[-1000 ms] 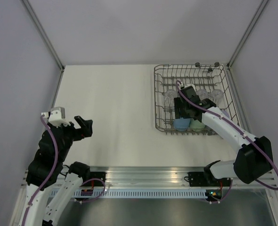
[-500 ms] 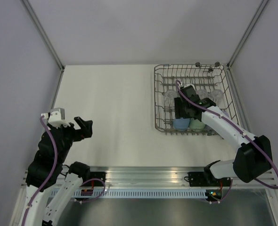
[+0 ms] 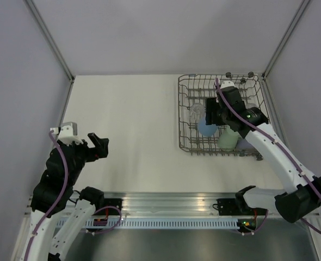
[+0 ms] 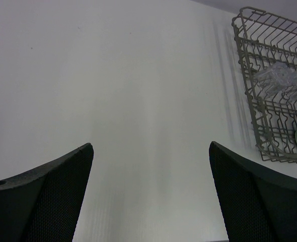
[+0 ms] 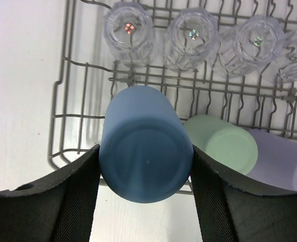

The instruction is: Unload the cups from the dish rack

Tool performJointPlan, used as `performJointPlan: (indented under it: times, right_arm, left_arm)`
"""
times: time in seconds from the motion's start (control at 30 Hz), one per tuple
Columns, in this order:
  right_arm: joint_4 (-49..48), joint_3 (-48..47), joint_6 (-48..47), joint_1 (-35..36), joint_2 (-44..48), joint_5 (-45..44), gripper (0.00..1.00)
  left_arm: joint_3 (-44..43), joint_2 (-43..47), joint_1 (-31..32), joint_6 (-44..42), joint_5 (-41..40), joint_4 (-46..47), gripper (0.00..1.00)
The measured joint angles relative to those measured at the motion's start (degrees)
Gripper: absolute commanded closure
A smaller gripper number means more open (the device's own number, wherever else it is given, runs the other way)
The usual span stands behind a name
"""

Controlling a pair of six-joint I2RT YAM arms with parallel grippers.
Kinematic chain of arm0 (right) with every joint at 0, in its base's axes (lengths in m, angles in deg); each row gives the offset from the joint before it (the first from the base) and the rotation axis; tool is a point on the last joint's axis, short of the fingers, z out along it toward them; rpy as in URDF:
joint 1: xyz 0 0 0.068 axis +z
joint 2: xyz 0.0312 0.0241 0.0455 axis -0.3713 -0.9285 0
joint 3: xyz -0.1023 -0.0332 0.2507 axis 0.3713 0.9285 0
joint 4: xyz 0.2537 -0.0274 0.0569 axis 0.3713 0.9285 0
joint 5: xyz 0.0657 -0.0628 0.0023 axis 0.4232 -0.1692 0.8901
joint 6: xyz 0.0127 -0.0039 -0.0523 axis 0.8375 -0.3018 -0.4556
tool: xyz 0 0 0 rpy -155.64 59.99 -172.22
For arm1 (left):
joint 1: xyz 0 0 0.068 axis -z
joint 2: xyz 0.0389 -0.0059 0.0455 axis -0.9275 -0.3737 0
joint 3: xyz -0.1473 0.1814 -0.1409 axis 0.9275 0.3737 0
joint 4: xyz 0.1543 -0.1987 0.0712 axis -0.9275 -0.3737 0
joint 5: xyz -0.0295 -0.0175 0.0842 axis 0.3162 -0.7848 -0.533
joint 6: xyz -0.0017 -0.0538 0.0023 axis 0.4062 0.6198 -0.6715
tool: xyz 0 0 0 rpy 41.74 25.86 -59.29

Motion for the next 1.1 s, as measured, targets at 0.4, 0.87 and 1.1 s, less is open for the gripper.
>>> performJointPlan:
  times: [0.4, 0.87, 1.1]
  right_arm:
    - [-5.42, -1.31, -0.28, 0.0, 12.59, 15.67, 0.62]
    - [-27.67, 8.98, 10.97, 0.0, 23.69, 35.63, 0.65]
    - [-35.08, 11.63, 15.65, 0.0, 25.53, 40.92, 0.65]
  left_arm:
    - [-0.02, -10.67, 0.0, 9.7, 24.26, 15.19, 0.0]
    - [14.53, -26.58, 11.54, 40.52, 48.37, 73.11, 0.0]
    - [14.12, -29.22, 18.82, 42.75, 47.65, 85.72, 0.02]
